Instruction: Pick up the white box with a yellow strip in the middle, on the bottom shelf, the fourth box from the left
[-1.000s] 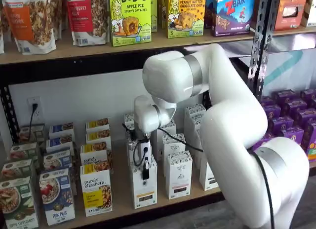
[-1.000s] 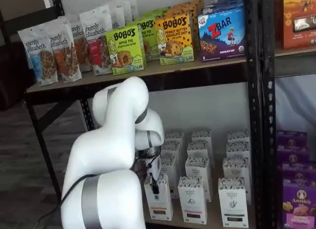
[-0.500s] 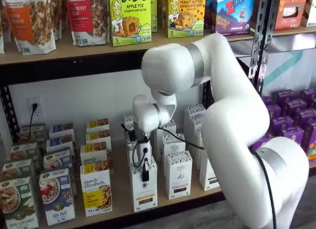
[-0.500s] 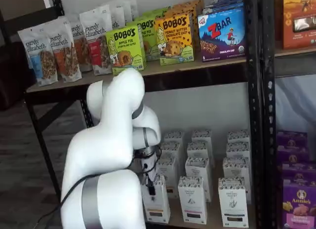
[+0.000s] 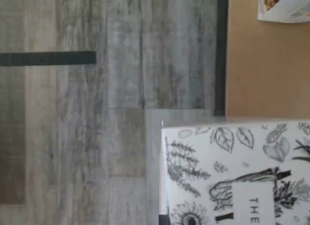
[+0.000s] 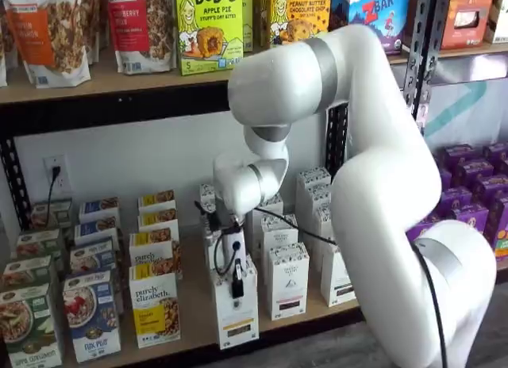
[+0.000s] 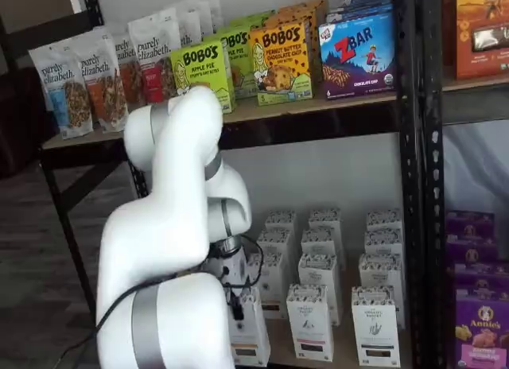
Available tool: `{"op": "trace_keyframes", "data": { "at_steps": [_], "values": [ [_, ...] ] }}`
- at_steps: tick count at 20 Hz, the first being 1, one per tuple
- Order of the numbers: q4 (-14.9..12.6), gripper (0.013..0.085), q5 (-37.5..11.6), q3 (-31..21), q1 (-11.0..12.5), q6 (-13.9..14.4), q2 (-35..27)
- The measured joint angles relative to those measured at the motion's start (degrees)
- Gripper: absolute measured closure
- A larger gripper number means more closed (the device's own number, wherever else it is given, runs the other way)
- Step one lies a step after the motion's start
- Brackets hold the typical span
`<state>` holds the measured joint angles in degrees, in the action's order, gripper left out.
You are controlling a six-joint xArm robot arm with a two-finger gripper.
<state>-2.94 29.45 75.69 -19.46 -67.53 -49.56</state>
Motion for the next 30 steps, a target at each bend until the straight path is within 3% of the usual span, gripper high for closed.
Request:
{"op": "trace_keyframes", "data": {
  "at_steps": [6,10,15,19,23,30],
  "values": [
    [-1.1,0.0490,-3.4,-9.1,-1.0,2.1,6.3],
    [0.8,0.0490,-3.7,-13.2,-1.5,0.8,10.0],
    [1.3,0.0490,-3.8,-18.9,-2.0,0.9,15.8],
    [6.1,0.0490,-2.6,-22.8,-2.4,-3.1,21.0],
    [7.8,0.0490,0.4,-25.2,-2.5,-4.5,26.1],
    [4.0,0.0490,6.6,-27.2,-2.8,-0.6,34.1]
  ]
}}
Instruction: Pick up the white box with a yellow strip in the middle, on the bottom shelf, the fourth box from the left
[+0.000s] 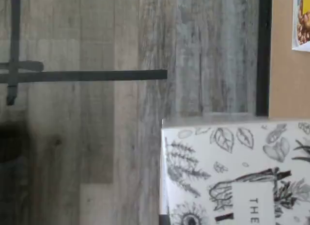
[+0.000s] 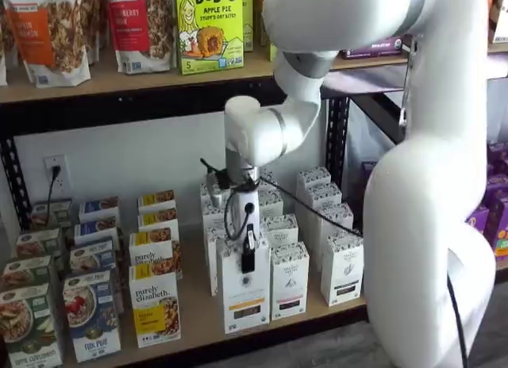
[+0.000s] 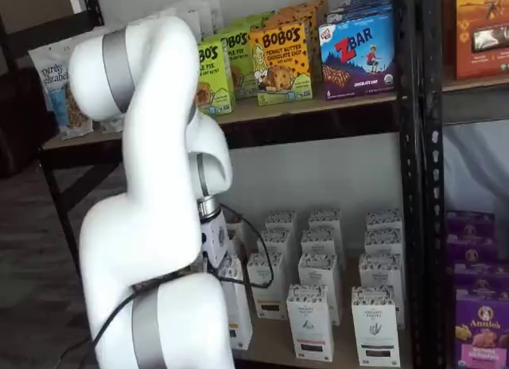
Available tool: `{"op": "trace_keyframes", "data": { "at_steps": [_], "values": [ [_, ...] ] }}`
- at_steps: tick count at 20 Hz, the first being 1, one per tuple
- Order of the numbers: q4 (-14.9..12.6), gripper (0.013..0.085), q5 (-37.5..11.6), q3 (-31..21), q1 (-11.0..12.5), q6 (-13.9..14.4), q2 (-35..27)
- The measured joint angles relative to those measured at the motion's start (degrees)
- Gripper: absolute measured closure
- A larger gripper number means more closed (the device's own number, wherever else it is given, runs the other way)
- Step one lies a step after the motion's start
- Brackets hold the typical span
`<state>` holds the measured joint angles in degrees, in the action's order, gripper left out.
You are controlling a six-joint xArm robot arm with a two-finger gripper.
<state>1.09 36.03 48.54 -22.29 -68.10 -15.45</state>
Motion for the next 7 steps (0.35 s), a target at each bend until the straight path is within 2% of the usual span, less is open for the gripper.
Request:
{"op": "trace_keyframes", "data": {
  "at_steps": [2,7],
  "values": [
    [-1.8,0.0490,2.5,0.0,-0.3,1.8,1.9],
    [-1.5,0.0490,7.1,-0.2,-0.7,2.0,5.7]
  ]
}}
